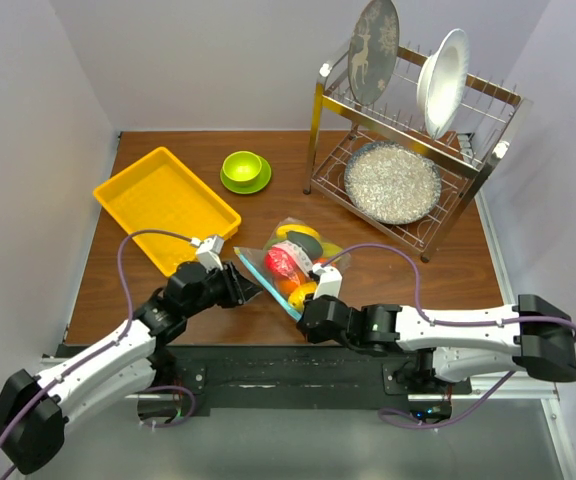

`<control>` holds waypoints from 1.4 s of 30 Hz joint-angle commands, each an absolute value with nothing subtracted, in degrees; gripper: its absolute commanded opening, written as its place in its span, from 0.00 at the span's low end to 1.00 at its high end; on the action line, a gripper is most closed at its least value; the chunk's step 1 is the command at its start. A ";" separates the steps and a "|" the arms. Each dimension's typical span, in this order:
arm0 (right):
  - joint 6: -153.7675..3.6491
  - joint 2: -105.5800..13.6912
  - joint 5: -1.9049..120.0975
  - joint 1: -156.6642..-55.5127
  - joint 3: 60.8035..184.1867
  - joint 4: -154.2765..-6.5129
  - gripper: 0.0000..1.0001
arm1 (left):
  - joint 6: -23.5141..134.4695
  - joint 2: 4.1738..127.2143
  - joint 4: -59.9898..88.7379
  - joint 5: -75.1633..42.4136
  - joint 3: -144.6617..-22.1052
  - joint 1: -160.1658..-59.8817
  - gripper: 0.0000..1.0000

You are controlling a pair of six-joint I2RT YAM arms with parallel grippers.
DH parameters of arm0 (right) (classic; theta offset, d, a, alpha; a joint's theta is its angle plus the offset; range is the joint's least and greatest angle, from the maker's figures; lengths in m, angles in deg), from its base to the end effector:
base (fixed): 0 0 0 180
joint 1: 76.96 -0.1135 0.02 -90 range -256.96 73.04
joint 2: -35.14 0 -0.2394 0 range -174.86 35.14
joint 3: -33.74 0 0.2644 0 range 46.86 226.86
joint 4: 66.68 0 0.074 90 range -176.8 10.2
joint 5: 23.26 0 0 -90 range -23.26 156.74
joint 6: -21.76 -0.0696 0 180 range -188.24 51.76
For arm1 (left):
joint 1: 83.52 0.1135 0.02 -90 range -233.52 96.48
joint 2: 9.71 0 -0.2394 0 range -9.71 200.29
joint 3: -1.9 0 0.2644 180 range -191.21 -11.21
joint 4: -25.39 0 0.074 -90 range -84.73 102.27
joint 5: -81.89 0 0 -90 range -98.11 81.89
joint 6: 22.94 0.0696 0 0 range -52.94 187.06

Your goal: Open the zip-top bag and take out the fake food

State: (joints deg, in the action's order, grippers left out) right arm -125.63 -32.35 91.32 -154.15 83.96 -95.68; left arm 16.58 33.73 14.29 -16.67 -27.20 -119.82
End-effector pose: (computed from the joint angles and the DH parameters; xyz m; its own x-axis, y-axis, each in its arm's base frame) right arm 0.0894 0.2625 0.1570 -0.7796 0.0263 -0.6257 -0.3086 0.8533 0.4203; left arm 0.1803 -0.1453 0.1513 -0.7555 -0.3916 -0.5253 0.1744 0.6527 -0.7373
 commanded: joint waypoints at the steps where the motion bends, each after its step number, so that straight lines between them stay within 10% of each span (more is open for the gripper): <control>1: -125.37 -32.28 91.79 -154.31 86.50 -94.30 0.00 | 12.92 35.73 22.81 -15.76 -26.25 -120.97 0.36; 20: -125.11 -33.51 91.70 -154.39 87.56 -95.36 0.00 | 11.69 41.09 28.00 -14.27 -24.75 -121.23 0.16; 38: -123.01 -34.47 90.38 -154.39 89.22 -96.50 0.00 | 11.16 41.44 32.84 -14.00 -25.71 -121.23 0.25; 42: -116.00 -35.00 92.65 -154.57 95.79 -104.12 0.32 | 12.39 42.23 30.82 -13.39 -27.12 -121.14 0.26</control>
State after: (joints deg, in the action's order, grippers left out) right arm -122.99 -34.75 90.94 -154.15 88.01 -98.45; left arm 11.14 42.17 28.94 -14.59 -24.51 -120.84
